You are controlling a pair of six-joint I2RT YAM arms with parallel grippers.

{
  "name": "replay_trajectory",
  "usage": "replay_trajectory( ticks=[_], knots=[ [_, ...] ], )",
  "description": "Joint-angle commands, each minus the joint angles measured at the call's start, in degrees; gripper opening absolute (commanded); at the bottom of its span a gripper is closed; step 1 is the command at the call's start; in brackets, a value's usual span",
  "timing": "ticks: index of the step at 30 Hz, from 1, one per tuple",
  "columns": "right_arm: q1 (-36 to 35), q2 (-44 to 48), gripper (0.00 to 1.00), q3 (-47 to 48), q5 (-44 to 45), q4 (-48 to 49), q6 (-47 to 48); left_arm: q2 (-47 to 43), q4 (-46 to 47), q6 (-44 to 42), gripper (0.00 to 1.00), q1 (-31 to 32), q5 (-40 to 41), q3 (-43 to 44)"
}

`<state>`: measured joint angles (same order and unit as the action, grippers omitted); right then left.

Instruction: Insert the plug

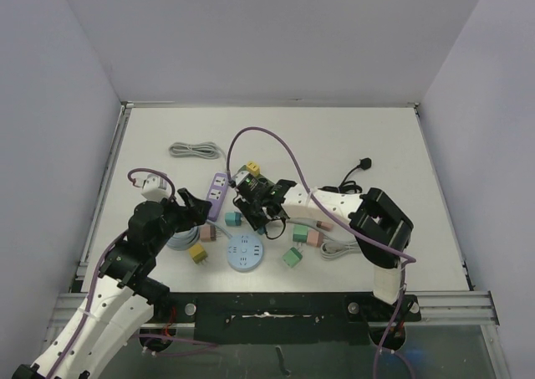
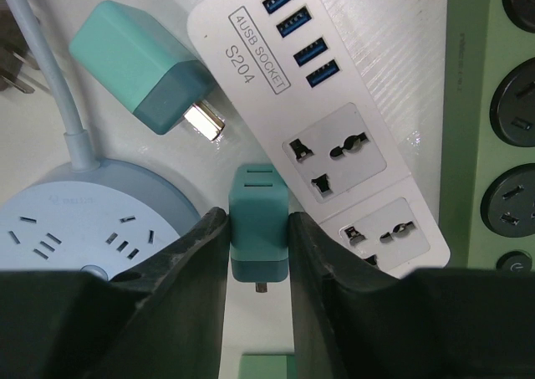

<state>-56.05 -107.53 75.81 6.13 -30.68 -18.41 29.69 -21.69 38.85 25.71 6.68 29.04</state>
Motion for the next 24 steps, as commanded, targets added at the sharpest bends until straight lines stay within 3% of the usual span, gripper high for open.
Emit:
replay_trajectory(
  ticks=[1,13,19,24],
  knots=[
    [-0.54,1.55,0.16,0.18,0.9,2.91,-0.11,-0.15,4.77,0.79,0.72,-0.4,-2.76,0.56],
    [2.89,22.55,0.19,-9.17,-3.24,20.95,-4.1,0.33,13.25,3.15,0.72,-0.4,-15.72,1.48],
    [9.29,32.98,0.21,-15.55,-11.51,33.07,-13.0,2.56,24.08,10.24,0.72,-0.4,-24.27,0.9],
    [9.58,38.14,0.22,-17.11,-15.17,39.33,-19.83,5.67,36.06,18.09,0.72,-0.31,-32.08,0.09]
  ],
)
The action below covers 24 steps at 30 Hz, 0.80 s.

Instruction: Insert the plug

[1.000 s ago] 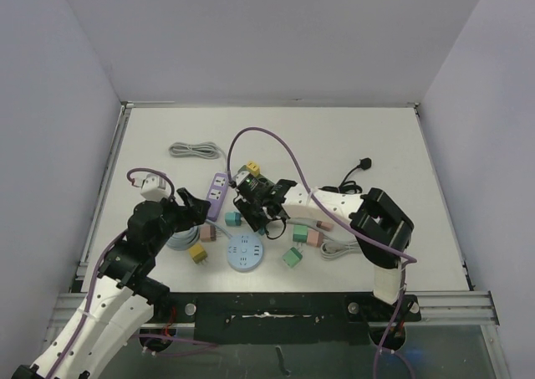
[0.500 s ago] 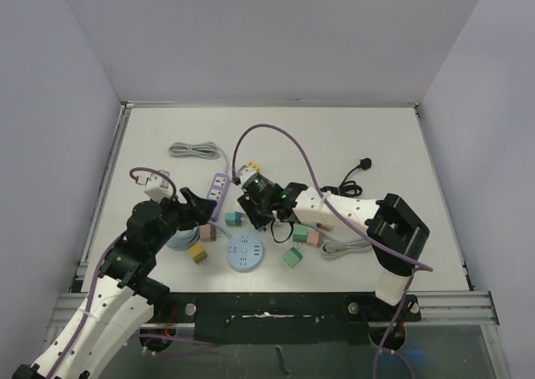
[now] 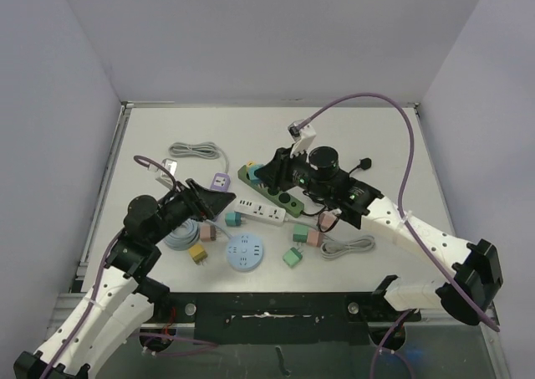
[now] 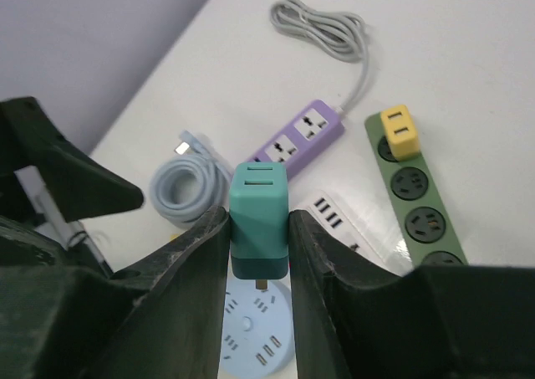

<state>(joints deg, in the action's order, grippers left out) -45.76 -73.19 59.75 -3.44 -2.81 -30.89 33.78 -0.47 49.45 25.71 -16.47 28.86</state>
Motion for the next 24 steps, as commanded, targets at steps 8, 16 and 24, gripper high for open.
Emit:
replay_trajectory(
  ticks=[8,16,24],
  knots=[
    [-0.74,4.99,0.22,-6.07,-15.55,26.75,-18.26,4.96,29.1,15.64,0.7,-0.23,-11.84,-2.26],
    [-0.6,4.45,0.24,-7.64,-20.9,33.28,-22.93,5.81,35.32,19.93,0.56,-0.23,-12.16,-4.16],
    [-0.85,3.47,0.24,-8.24,-22.93,34.82,-23.56,5.33,38.55,20.16,0.41,-0.23,-11.88,-4.38]
  ],
)
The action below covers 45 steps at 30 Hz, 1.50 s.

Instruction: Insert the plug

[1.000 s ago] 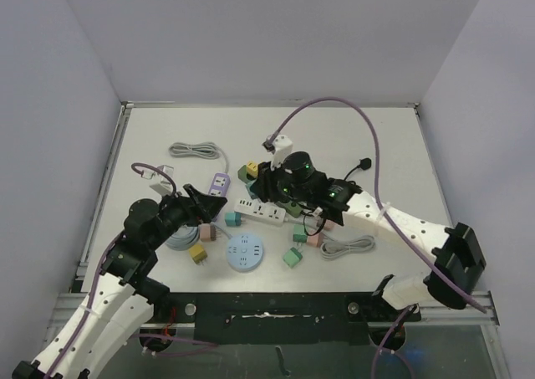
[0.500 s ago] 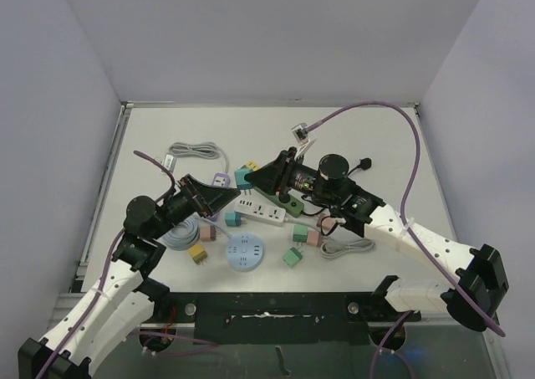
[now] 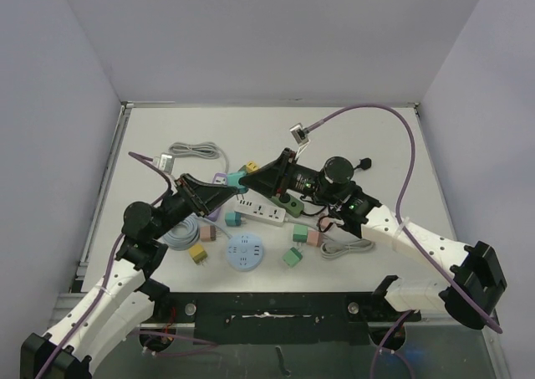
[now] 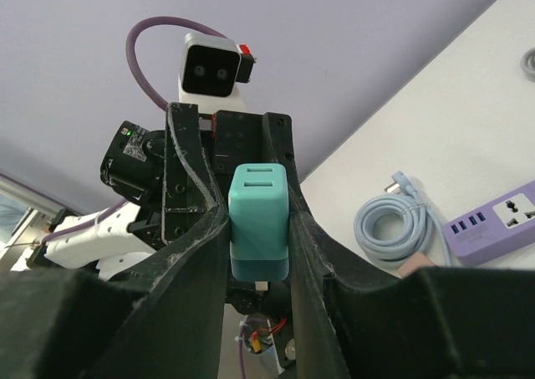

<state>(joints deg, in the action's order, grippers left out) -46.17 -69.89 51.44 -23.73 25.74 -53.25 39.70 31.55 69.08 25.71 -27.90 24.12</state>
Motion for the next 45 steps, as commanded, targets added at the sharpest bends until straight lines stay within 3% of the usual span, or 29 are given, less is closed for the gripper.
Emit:
replay_trajectory(
  ticks=[1,6,9,11,15,19,25,30,38,45],
  knots=[
    [-0.49,0.26,0.25,0.06,-2.77,6.19,-1.11,-0.57,6.96,0.45,0.41,-0.23,-0.53,0.32],
    [-0.45,-0.01,0.28,0.27,-3.48,5.27,-0.45,1.27,9.54,-0.72,0.21,-0.23,-2.88,0.73],
    [-0.2,0.44,0.41,0.77,-4.24,2.3,1.99,1.55,8.86,-3.24,0.13,-0.23,-4.94,1.32],
    [0.01,1.13,0.57,2.48,-4.61,-3.73,6.54,1.26,4.85,-7.5,0.12,-0.24,-6.43,2.7],
    [0.13,1.39,0.62,6.56,-7.53,-16.13,18.32,1.64,-12.88,-23.6,0.08,-0.36,-10.87,9.1],
    [0.21,-1.12,0.61,11.59,-14.63,-27.4,29.67,5.25,-32.53,-40.99,0.07,-0.4,-15.1,19.73],
    [0.53,-3.3,0.53,16.42,-26.74,-38.11,44.67,8.61,-43.37,-54.55,0.07,-0.32,-24.02,24.87],
    [0.6,-7.14,0.52,23.13,-27.57,-48.98,52.65,7.59,-46.82,-58.94,0.07,-0.31,-25.0,26.02],
    [0.69,-10.54,0.59,26.85,-28.07,-52.01,55.7,5.74,-48.21,-61.03,0.04,-0.31,-26.6,25.35],
    [0.28,-14.33,0.43,30.4,-29.58,-55.22,58.69,7.38,-49.99,-61.86,0.04,-0.31,-26.0,25.89]
  ],
)
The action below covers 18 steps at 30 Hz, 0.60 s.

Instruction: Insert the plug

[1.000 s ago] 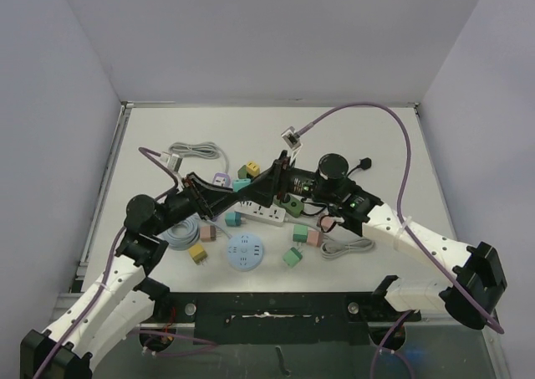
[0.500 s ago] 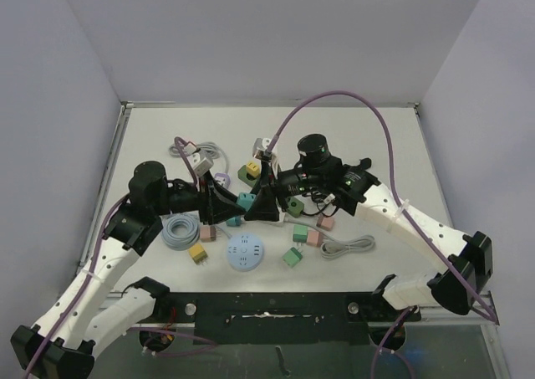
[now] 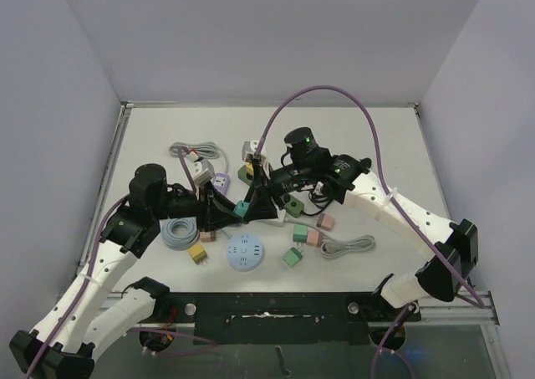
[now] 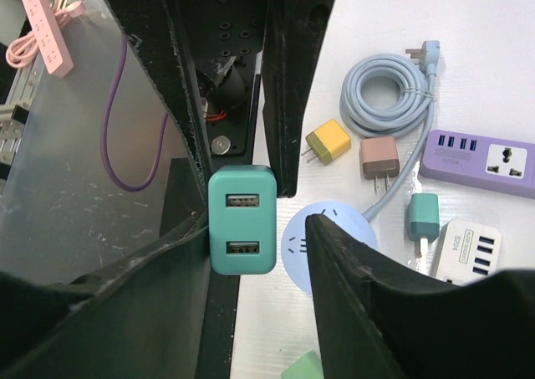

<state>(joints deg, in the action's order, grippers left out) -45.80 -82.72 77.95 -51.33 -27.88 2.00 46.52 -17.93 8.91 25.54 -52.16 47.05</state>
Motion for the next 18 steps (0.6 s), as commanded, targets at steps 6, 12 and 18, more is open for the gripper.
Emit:
replay_trajectory(
  ticks=[6,12,18],
  knots=[
    [-0.41,-5.04,0.27,6.37,-2.58,-5.22,5.58,1.55,-1.04,-1.45,0.04,-0.14,-1.15,3.01],
    [0.41,-5.09,0.01,5.53,1.73,-3.56,4.86,1.19,-1.59,-0.43,0.36,-0.14,3.31,2.69],
    [5.76,2.54,0.0,-6.28,16.17,11.05,-1.0,-4.27,-0.44,4.74,0.66,-0.17,26.8,-2.58]
  ],
)
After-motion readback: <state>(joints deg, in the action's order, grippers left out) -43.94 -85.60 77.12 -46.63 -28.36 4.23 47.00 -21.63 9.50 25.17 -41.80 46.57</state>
